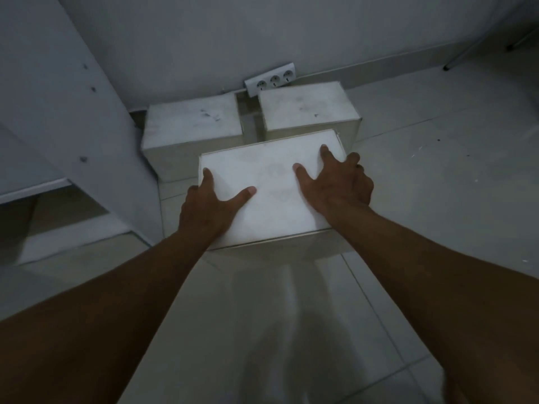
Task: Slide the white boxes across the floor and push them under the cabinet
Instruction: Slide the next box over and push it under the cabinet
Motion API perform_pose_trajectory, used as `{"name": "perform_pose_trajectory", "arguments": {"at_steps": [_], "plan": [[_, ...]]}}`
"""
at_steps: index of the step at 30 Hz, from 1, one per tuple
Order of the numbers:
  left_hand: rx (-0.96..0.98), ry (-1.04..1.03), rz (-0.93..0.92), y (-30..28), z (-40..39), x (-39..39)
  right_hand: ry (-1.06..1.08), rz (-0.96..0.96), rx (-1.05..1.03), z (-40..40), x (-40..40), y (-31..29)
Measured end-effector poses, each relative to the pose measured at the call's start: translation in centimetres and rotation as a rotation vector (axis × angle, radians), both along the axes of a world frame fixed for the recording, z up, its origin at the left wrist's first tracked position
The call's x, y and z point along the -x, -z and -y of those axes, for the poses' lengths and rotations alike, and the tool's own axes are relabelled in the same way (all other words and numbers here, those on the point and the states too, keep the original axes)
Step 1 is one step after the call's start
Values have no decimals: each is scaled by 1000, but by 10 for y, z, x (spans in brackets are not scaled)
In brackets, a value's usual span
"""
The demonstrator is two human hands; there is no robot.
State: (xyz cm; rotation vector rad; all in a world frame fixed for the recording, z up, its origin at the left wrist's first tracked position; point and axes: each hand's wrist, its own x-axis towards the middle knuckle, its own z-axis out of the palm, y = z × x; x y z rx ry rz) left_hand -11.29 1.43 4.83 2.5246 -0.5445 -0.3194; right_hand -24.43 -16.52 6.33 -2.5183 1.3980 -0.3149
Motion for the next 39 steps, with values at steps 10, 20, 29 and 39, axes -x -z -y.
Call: {"name": "perform_pose_trajectory", "arguments": {"at_steps": [10, 20, 29, 39], "plan": [[58, 35, -11, -35, -107, 2, 66, -6, 3, -116, 5, -43], [-63, 10, 3, -48, -193, 14, 21, -10, -46, -193, 13, -39], [-104, -87, 89, -59, -290, 23, -117, 47, -60, -269, 4, -35], [-177, -283, 149, -103, -441, -1, -328, 99, -81, -400, -55, -69]]}}
